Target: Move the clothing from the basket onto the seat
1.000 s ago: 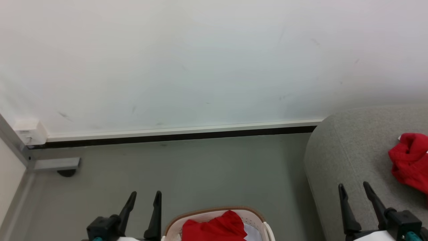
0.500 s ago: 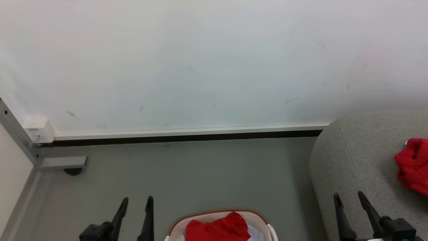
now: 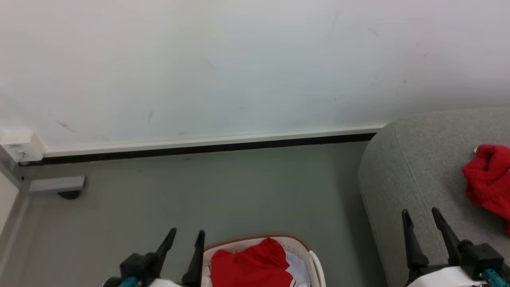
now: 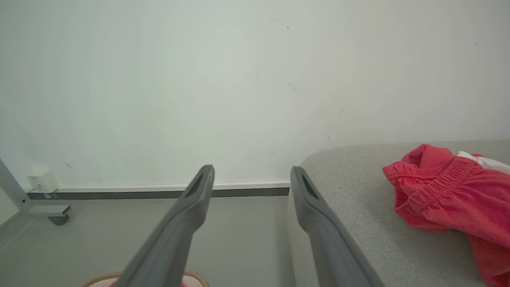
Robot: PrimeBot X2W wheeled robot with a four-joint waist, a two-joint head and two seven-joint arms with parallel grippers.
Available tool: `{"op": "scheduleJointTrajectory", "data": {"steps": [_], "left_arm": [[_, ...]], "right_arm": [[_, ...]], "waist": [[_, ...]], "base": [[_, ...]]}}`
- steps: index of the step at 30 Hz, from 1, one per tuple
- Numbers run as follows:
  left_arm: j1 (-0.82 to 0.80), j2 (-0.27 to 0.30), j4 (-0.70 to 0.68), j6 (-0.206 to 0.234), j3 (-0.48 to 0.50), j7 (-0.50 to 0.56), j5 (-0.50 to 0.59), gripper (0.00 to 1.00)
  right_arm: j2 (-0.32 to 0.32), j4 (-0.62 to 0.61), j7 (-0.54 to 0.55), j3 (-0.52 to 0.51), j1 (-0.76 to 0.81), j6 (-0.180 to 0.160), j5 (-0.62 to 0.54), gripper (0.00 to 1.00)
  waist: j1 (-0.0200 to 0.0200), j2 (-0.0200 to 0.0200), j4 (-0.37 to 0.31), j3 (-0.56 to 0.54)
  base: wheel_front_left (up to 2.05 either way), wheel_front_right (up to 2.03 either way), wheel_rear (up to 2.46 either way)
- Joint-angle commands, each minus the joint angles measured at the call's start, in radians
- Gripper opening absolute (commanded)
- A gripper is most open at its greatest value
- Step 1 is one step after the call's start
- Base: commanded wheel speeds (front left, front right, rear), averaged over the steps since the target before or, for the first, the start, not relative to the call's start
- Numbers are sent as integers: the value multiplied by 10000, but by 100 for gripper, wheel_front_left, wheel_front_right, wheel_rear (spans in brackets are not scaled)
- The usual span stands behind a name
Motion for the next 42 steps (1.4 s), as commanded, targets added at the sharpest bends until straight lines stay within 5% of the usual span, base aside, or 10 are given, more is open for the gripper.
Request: {"op": "scheduleJointTrajectory", "data": {"steps": [1,18,31,42], "left_arm": [[-357,3,142,-69,-104,115,141,100],[-4326,531,3807,-899,-2262,2646,1273,100],[-6446,1254,6196,-975,-3141,2084,1467,100],[-7698,1631,7765,-942,-3472,1542,1554,100]], "right_arm": [[7,-122,-57,-42,-235,-22,-80,100],[97,-1915,-53,386,-2520,-24,658,100],[95,-3209,-50,582,-3398,-22,1473,100],[96,-3897,-50,657,-3349,-22,1886,100]], "waist": [[1,0,-236,443],[1,0,-2082,5177],[1,0,-2707,7706],[1,0,-3035,8684]], "base": [[0,0,0],[0,0,0],[0,0,0],[0,0,0]]}}
